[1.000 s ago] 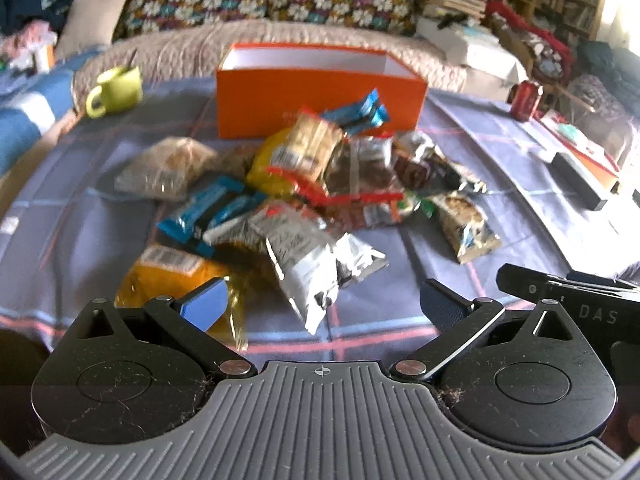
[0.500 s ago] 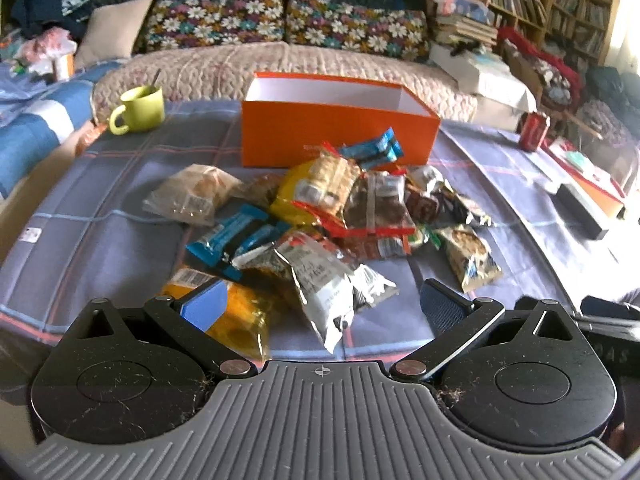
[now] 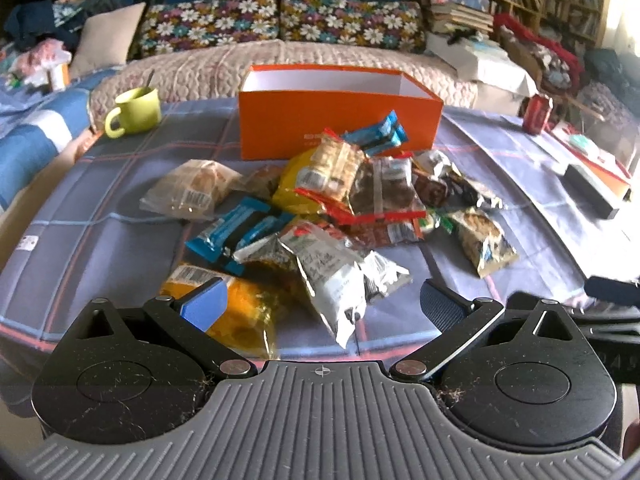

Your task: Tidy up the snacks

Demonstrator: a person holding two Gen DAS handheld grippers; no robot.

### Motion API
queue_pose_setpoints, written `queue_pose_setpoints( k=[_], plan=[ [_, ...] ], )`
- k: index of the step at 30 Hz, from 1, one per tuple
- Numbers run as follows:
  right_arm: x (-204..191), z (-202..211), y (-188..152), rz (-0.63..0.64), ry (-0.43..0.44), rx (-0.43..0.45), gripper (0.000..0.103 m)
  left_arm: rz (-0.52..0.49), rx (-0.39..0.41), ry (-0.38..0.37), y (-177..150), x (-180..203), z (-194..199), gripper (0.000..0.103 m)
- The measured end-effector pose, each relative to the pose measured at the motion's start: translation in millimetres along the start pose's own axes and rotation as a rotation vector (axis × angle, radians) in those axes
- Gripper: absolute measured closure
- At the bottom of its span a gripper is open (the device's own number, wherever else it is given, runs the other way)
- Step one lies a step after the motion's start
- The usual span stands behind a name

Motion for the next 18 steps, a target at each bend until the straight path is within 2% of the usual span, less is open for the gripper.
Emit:
queue_pose_setpoints(
  k=[13, 18],
  plan=[
    [6.9, -25.1, -15.1, -0.065, 0.029, -0.074, 0.000, -0.034, -0.045, 0.026, -13.5, -2.4, -22.9, 0.024],
    [4.3, -20.9, -11.4, -0.052, 0.021, -0.059, 0.000, -0.031, -0.041, 0.022, -13.7, -5.0, -20.2, 0.024]
  ],
)
Point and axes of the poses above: each gripper's, at about its wrist camera, not at the fingertips, and z roughly against the way its jaws point, x to its right, y to its top, the point moved 3 cm from there along -z, roughly the way its jaws point, and after that the axes turned 13 degrees about z, right-handed, at the moved point
